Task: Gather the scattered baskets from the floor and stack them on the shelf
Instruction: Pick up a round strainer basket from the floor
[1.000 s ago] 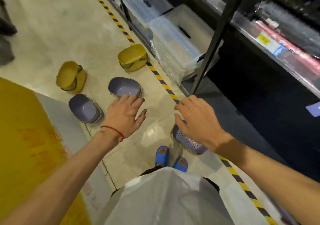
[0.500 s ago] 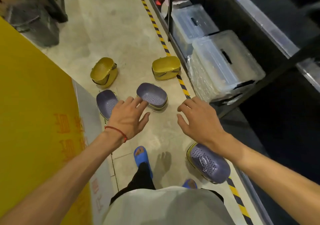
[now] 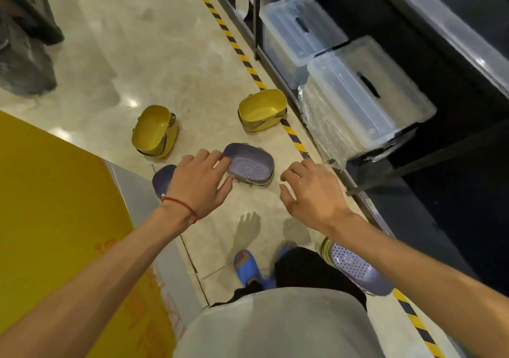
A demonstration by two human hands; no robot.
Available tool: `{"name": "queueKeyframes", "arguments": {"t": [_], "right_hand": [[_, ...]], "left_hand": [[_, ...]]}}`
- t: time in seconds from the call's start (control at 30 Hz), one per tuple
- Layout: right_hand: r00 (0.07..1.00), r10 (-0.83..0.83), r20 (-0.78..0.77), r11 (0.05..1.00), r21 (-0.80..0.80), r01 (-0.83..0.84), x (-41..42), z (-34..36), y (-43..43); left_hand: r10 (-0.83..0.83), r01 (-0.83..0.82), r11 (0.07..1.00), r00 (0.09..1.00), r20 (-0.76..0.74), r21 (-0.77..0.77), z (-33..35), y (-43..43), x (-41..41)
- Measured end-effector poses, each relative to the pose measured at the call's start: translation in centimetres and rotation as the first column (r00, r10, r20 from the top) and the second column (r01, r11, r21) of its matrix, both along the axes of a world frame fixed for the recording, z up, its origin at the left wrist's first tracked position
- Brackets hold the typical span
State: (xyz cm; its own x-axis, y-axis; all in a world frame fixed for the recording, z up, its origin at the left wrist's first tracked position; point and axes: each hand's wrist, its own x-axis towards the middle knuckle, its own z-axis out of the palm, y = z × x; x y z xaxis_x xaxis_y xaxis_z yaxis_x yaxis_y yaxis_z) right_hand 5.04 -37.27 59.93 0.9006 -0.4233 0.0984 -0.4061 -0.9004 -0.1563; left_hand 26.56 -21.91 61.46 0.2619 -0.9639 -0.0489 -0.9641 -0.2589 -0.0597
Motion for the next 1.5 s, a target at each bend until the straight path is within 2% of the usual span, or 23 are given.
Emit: {"name": "queueKeyframes", "arguments": {"t": [0.17, 0.33, 0.47, 0.6, 0.77, 0.93, 1.1, 1.23, 1.4, 1.5], "right_hand": [[0.995, -0.08, -0.053, 0.996, -0.03, 0.078, 3.8, -2.6, -3.8], [0.989, -0.093, -0.119, 0.996, -0.007, 0.092, 7.6, -5.2, -8.8], [0.973, -0.205, -0.11, 0.977, 0.031, 0.21, 10.1, -7.0, -12.2], [0.928, -0.357, -0.109, 0.927, 0.086, 0.366, 12.5, -8.4, -14.2], [0.877, -0.444, -0.185, 0.882, 0.084, 0.464, 15.7, -11.1, -14.8], [0.776, -0.566, -0.278, 0.796, 0.059, 0.602, 18.4, -15.9, -14.7], [0.667, -0.688, -0.286, 0.644, 0.183, 0.743, 19.5, -23.7, -14.8], [0.604, -0.736, -0.305, 0.548, 0.256, 0.796, 19.8, -31.3, -14.2], [0.544, -0.72, -0.431, 0.413, 0.363, 0.835, 20.0, -42.1, -13.9], [0.477, -0.742, -0.471, 0.205, 0.518, 0.831, 20.1, -49.5, -13.4]], "left_hand": [[-0.026, 0.027, 0.999, 1.0, -0.016, 0.047, -2.7, -4.2, 5.0], [-0.051, 0.057, 0.993, 0.997, -0.061, 0.104, -5.1, -9.7, 9.3], [-0.069, 0.08, 0.99, 0.993, -0.096, 0.119, -6.3, -13.4, 12.2], [-0.061, 0.079, 0.991, 0.985, -0.159, 0.106, -7.6, -16.5, 15.2], [-0.119, 0.142, 0.984, 0.973, -0.197, 0.105, -11.0, -20.0, 19.6], [-0.176, 0.23, 0.955, 0.947, -0.268, 0.186, -15.9, -22.1, 23.0], [-0.115, 0.214, 0.95, 0.918, -0.38, 0.229, -23.7, -22.3, 24.8], [-0.036, 0.16, 0.949, 0.91, -0.413, 0.271, -31.7, -21.5, 24.9], [0.262, -0.094, 0.938, 0.824, -0.502, 0.335, -42.8, -20.5, 24.3], [0.491, -0.31, 0.866, 0.673, -0.553, 0.392, -50.9, -19.5, 23.9]]}}
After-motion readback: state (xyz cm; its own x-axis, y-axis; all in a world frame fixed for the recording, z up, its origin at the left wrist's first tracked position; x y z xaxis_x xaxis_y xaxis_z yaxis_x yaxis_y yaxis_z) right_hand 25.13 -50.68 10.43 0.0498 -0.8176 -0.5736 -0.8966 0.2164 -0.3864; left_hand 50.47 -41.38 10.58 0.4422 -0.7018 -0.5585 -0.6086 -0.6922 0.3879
